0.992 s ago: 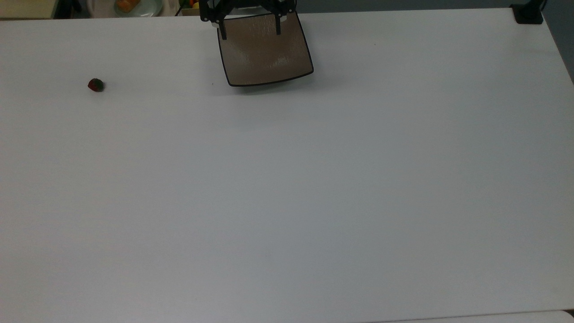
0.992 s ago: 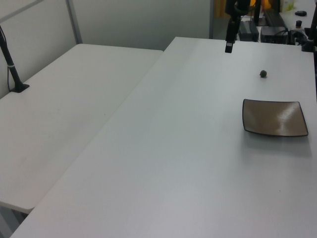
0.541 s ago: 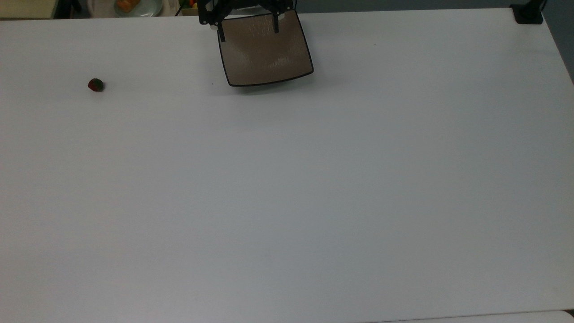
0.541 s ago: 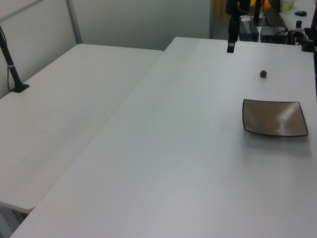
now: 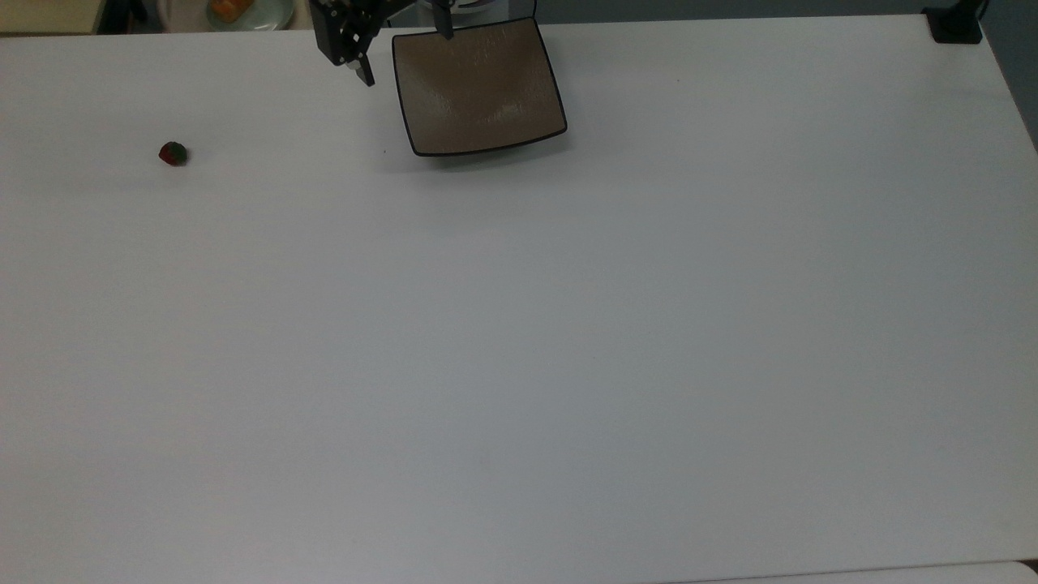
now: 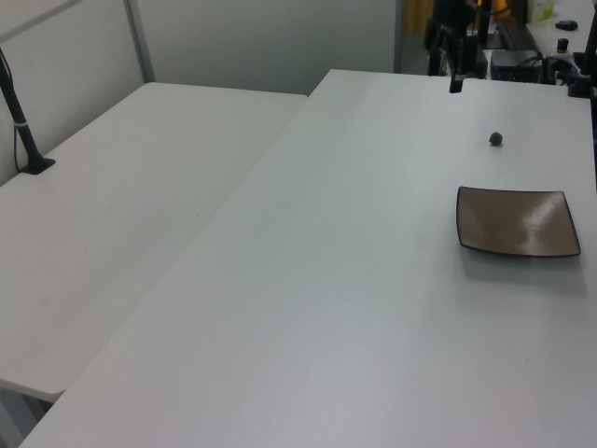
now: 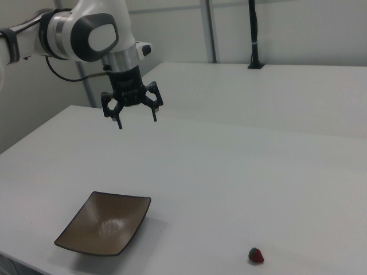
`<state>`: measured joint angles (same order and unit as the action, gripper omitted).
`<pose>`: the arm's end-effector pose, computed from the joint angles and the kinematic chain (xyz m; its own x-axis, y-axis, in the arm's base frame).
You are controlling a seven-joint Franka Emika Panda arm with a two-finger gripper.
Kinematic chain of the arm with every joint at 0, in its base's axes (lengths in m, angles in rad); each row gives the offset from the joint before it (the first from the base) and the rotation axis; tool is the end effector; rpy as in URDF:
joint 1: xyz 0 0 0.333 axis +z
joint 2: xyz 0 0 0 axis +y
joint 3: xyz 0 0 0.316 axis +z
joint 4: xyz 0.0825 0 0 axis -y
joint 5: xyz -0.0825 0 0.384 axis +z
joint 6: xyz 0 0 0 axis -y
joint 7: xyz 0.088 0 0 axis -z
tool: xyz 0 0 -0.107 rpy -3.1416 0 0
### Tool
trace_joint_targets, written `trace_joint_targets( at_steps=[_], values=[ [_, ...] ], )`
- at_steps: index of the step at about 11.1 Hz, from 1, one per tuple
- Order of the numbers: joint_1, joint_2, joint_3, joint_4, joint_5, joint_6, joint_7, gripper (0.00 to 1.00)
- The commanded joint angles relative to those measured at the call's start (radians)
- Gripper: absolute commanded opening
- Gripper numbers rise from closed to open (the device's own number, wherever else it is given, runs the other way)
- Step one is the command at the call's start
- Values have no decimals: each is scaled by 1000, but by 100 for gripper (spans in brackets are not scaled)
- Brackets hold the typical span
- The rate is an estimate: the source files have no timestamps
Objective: Strawberries on a ceramic plate
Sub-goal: 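Move the open gripper over to the red strawberry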
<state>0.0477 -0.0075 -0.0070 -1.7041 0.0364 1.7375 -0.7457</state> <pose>0.5632 0.0262 0.5800 0.7091 0.7030 0.0545 0.7040 -0.7102 0.0011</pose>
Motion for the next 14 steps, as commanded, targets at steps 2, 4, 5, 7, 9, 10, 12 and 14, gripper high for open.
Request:
trace_joint_targets(
  at_steps=[2,4,5,7,9,10,12,14],
  values=[
    [-18,-22,-5,-16,-9,-42,-100,100],
    [-40,-20,-5,-16,-21,-39,-98,100],
    [-54,-17,-5,-20,-30,-41,-98,100],
    [-80,-16,-24,-40,-38,-32,-104,100],
    [-84,-11,-62,-43,-39,-29,-129,100],
    [-92,-2,-88,-43,-39,-26,-150,100],
    [-107,11,-145,-45,-39,-6,-222,100],
    [-109,30,-191,-63,-39,43,-251,100]
  ],
)
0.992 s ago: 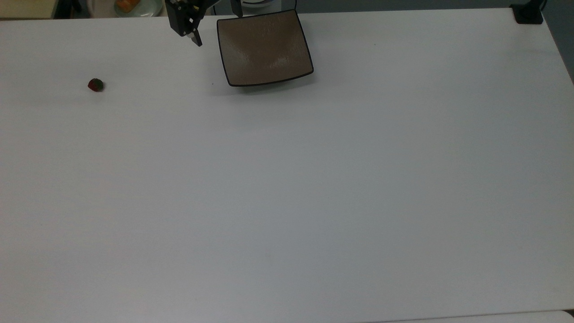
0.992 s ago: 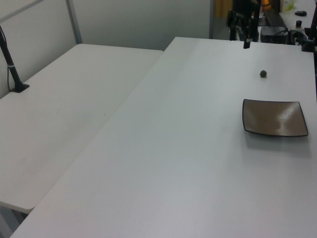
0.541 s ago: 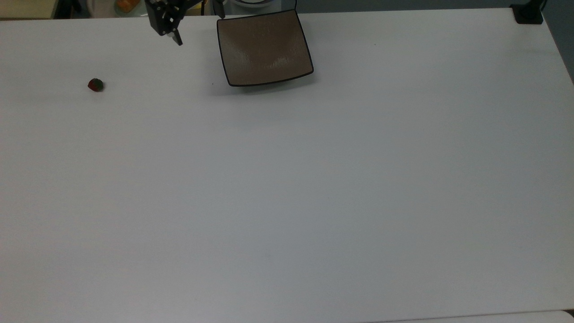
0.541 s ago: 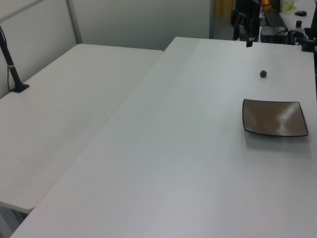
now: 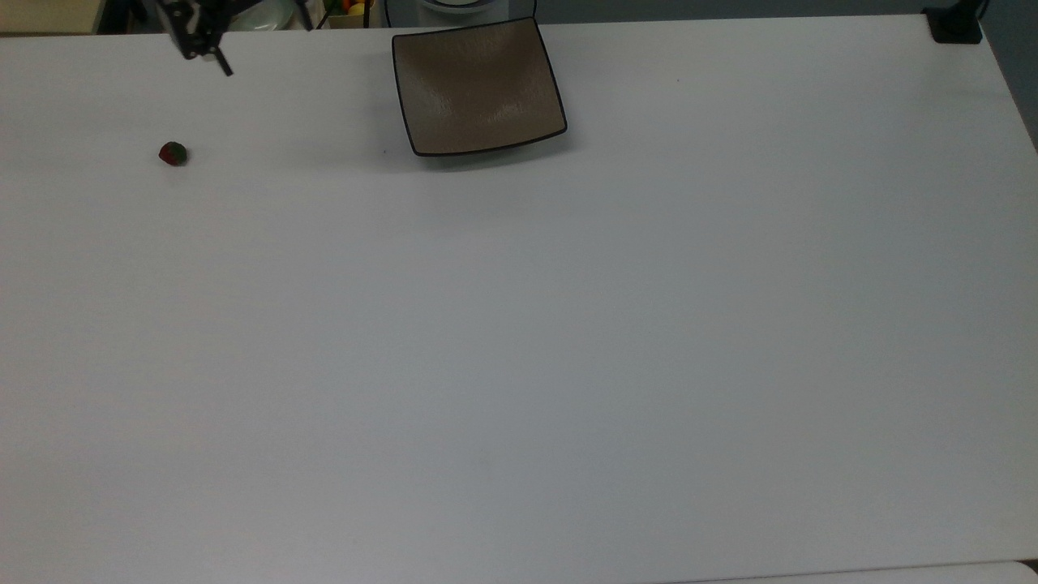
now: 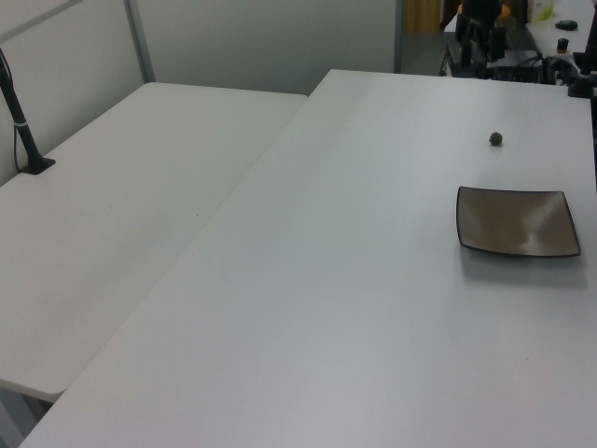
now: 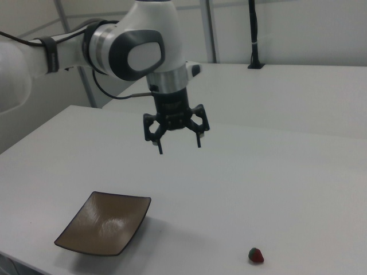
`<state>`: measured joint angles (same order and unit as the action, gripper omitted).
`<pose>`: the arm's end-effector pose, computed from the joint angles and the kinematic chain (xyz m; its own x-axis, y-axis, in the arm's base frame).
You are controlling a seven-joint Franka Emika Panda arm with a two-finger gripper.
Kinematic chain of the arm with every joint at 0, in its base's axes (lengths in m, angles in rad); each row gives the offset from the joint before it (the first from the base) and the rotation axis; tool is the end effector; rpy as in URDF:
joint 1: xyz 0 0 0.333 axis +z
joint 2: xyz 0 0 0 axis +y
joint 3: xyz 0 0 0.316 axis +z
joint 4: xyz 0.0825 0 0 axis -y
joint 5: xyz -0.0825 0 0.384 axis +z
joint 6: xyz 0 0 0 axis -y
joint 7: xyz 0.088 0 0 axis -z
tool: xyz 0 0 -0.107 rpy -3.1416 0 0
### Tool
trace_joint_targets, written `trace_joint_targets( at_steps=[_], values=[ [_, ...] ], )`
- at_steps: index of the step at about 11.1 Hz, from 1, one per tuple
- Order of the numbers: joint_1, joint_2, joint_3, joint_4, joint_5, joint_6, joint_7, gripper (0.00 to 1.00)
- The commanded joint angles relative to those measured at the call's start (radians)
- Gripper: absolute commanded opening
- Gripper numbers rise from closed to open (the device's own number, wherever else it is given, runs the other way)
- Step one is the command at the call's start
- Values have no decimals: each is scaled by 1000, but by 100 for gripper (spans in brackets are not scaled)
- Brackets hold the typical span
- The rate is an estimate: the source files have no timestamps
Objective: Strawberries on a ceramic plate
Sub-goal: 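Move the open gripper over to the red strawberry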
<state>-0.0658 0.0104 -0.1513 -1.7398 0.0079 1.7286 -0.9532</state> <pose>0.5510 -0.1204 0.5520 0.7419 0.6705 -0.0074 0.6702 -0.7419 -0.0211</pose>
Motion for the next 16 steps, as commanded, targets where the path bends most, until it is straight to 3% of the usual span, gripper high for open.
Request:
trace_joint_targets(
  at_steps=[1,7,16],
  values=[
    [0,26,-69,-29,-13,80,-45,100],
    [-25,91,-154,-72,-34,147,-102,100],
    [-100,195,-155,-205,-75,422,-157,100]
  ],
)
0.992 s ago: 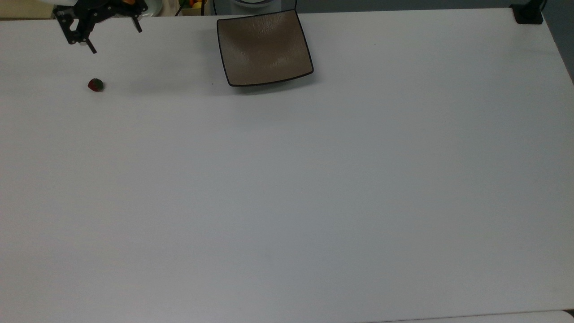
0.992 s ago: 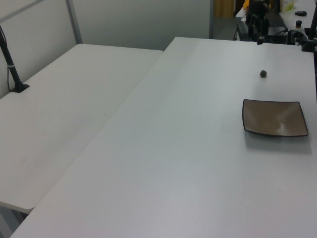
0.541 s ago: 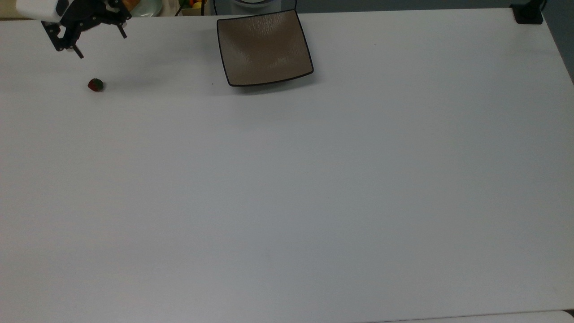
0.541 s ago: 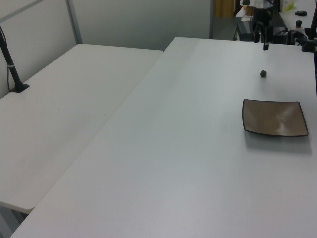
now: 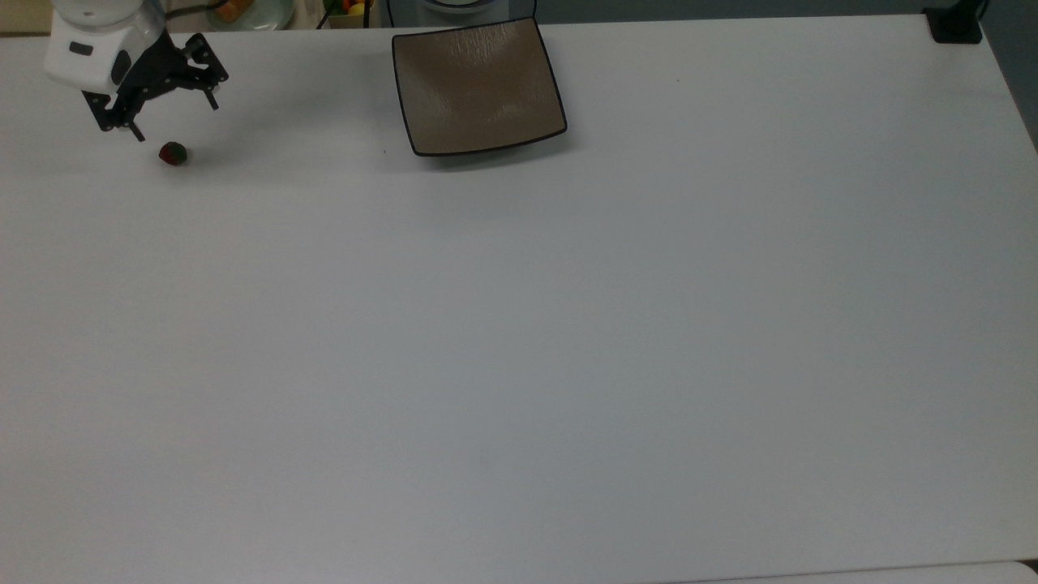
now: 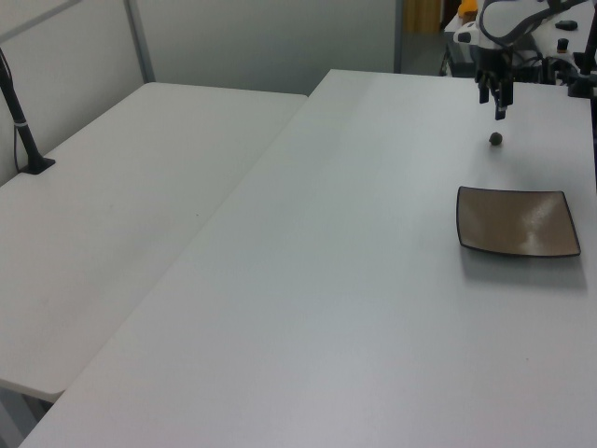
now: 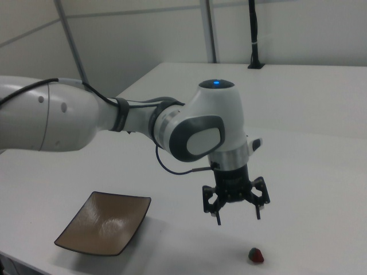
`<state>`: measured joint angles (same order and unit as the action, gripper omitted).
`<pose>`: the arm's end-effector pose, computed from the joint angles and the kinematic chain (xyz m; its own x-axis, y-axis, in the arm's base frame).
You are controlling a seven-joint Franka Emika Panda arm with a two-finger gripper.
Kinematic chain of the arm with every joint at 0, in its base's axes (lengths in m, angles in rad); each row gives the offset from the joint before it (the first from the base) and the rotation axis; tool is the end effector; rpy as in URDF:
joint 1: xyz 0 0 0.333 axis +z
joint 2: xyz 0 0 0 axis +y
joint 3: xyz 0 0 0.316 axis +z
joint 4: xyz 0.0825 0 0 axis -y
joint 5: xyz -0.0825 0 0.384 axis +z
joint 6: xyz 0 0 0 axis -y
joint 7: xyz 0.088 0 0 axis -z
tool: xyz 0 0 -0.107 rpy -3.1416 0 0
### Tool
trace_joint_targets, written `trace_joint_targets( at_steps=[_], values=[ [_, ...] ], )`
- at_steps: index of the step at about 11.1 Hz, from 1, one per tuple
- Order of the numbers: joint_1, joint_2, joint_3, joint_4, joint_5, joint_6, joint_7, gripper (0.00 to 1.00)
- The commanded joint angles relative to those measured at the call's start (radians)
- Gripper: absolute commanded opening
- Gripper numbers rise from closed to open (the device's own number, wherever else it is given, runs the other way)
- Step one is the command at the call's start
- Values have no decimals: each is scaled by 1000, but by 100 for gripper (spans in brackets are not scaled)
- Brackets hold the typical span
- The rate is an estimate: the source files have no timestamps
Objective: Strawberries on a ceramic plate
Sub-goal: 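Lower the gripper onto the strawberry and close it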
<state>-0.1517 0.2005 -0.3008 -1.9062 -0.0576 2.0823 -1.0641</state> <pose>0.5423 -0.2588 0.3974 0.7957 0.5968 -0.1036 0.6027 -0.7971 0.0370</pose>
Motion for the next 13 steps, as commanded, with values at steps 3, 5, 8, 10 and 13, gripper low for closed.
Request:
trace_joint_targets(
  at_steps=[3,5,8,10,13],
  values=[
    [-38,26,-6,-91,-31,168,-51,100],
    [-54,57,-6,-97,-33,208,-51,100],
    [-66,91,-6,-97,-33,245,-51,100],
    [-66,103,-6,-97,-33,257,-51,100],
    [-65,106,-5,-99,-34,257,-51,93]
  ],
)
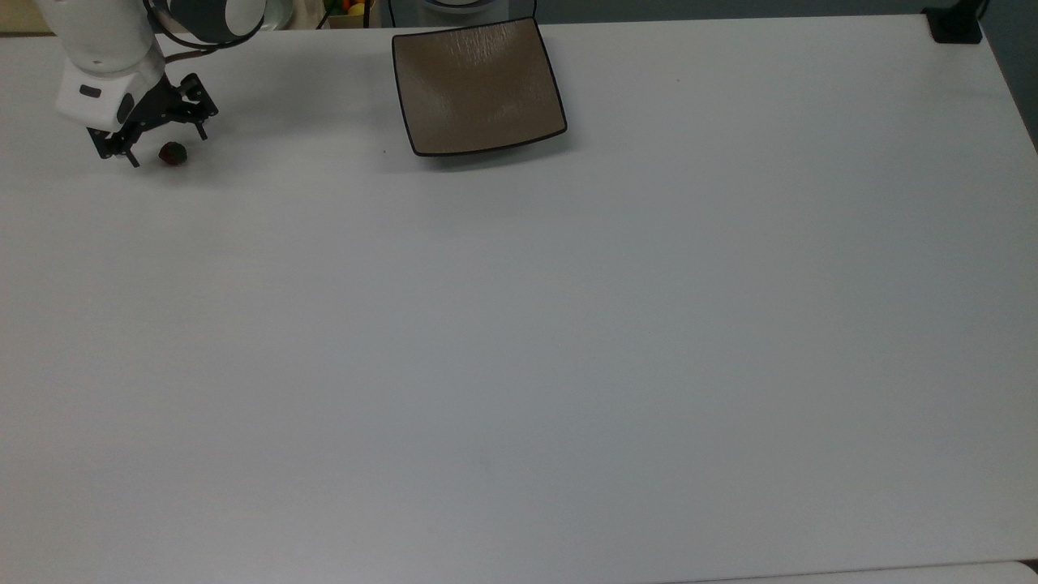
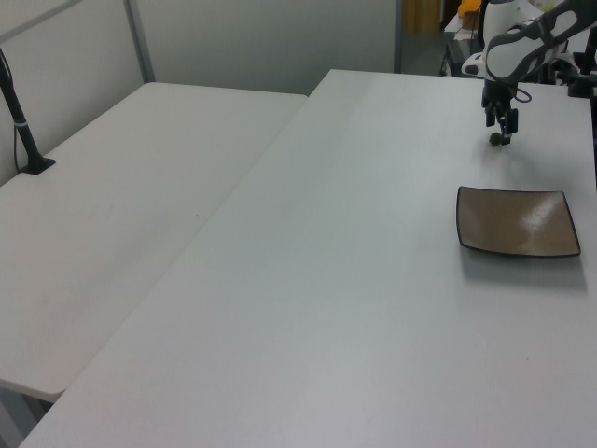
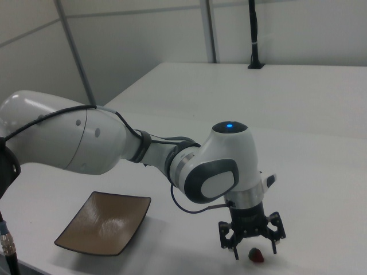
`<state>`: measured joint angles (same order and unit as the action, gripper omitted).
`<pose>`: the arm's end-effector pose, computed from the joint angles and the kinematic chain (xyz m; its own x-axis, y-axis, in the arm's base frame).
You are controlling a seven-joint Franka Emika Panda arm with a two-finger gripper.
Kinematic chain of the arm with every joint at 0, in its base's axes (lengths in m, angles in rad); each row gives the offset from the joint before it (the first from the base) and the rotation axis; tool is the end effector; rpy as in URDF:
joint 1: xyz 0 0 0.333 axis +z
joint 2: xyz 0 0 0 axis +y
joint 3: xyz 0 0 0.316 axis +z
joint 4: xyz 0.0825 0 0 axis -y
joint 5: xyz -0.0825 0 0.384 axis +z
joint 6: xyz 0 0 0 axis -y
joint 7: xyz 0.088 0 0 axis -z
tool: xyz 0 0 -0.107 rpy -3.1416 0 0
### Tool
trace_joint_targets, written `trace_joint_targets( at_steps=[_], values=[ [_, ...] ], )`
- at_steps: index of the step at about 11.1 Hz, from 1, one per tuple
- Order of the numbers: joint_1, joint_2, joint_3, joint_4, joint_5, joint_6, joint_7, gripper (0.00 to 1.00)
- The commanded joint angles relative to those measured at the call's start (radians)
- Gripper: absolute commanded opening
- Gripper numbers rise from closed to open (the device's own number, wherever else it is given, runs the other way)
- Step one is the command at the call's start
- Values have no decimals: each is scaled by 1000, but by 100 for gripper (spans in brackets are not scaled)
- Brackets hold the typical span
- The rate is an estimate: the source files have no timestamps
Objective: Strawberries on a ceramic plate
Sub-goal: 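Lower the gripper onto the strawberry and close it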
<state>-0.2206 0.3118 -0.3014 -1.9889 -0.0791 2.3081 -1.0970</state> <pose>0.5276 -0.2976 0.3158 0.7973 0.5900 -0.1271 0.6012 -0.7950 0.0811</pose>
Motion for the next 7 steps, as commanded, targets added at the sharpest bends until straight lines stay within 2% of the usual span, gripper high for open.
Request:
trace_joint_targets(
  at_steps=[1,3,5,7],
  values=[
    [3,-4,-5,-16,-13,31,-18,86],
    [4,-4,-5,-18,-17,31,-20,73],
    [4,-5,-5,-30,-40,31,-20,65],
    [4,-5,-5,-30,-45,31,-20,50]
  ],
)
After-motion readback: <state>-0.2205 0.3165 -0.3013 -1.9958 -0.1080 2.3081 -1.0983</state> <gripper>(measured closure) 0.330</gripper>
